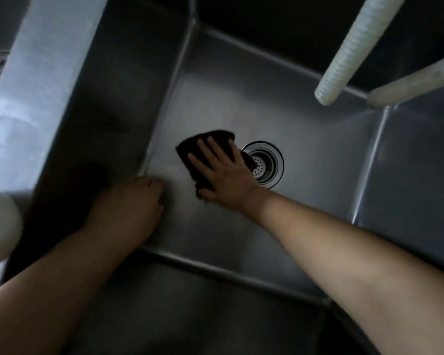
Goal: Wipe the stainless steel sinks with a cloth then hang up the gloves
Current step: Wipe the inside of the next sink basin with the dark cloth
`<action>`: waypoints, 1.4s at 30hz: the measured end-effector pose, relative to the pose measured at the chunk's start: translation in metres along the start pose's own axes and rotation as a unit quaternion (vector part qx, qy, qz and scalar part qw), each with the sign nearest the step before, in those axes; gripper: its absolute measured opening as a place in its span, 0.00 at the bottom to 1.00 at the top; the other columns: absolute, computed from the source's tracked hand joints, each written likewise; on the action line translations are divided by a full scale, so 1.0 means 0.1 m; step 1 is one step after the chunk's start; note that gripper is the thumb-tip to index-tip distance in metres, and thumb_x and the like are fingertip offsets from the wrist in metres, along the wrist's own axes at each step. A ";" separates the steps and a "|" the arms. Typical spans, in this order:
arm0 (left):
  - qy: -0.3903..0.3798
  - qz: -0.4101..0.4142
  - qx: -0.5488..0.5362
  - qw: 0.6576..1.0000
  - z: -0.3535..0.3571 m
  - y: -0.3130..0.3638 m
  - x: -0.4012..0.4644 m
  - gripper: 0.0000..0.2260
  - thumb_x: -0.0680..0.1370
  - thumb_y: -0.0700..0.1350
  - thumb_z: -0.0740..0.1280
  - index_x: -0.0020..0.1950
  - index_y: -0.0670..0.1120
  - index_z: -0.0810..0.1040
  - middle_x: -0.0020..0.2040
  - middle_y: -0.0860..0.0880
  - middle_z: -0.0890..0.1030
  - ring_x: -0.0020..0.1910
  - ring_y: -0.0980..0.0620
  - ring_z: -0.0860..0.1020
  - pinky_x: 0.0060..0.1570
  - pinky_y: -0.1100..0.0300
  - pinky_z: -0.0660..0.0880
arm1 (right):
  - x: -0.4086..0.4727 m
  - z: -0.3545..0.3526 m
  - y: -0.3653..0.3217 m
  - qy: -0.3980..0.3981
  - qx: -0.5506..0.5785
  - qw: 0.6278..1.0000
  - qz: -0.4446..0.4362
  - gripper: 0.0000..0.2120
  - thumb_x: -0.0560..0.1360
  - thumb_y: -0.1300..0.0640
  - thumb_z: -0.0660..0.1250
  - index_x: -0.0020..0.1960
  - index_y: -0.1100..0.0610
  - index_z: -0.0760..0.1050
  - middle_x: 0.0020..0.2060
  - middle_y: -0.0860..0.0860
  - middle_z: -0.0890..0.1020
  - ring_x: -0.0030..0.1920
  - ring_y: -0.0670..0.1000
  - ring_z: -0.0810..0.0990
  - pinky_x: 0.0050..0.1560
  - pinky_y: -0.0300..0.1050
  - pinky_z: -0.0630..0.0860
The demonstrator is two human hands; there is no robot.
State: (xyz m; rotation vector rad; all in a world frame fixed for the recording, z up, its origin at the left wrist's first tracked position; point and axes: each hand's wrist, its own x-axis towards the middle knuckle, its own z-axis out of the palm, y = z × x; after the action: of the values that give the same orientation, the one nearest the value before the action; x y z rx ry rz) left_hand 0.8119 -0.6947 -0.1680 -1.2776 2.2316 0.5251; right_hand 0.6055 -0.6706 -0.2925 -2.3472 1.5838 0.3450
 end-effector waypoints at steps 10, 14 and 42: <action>-0.001 -0.007 0.017 1.000 0.02 0.01 0.02 0.19 0.74 0.50 0.66 0.64 0.46 0.74 0.62 0.45 0.76 0.60 0.44 0.74 0.59 0.52 0.72 | 0.07 -0.09 1.16 0.046 0.013 0.983 0.177 0.36 0.75 0.35 0.47 0.78 0.51 0.44 0.77 0.56 0.48 0.76 0.58 0.45 0.71 0.64 0.40; 0.000 0.006 0.041 0.999 0.03 0.03 0.02 0.20 0.76 0.53 0.62 0.66 0.49 0.70 0.64 0.49 0.75 0.62 0.48 0.72 0.59 0.53 0.72 | -0.39 0.04 1.29 0.044 0.028 0.975 0.215 0.35 0.77 0.39 0.52 0.78 0.52 0.43 0.77 0.57 0.47 0.76 0.57 0.42 0.71 0.60 0.36; 0.030 0.068 0.026 0.997 0.12 0.06 0.03 0.16 0.76 0.50 0.62 0.62 0.48 0.72 0.59 0.47 0.76 0.59 0.46 0.72 0.56 0.55 0.70 | 0.18 -0.02 0.32 0.050 0.025 0.985 0.165 0.36 0.77 0.37 0.49 0.78 0.52 0.41 0.77 0.60 0.43 0.76 0.58 0.39 0.71 0.61 0.34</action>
State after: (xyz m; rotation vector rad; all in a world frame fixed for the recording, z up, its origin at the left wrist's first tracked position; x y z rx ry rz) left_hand 0.8080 -0.6872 -0.1786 -1.1354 2.3790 0.4812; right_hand 0.5820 -0.6984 -0.3002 -2.0903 2.0087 0.2562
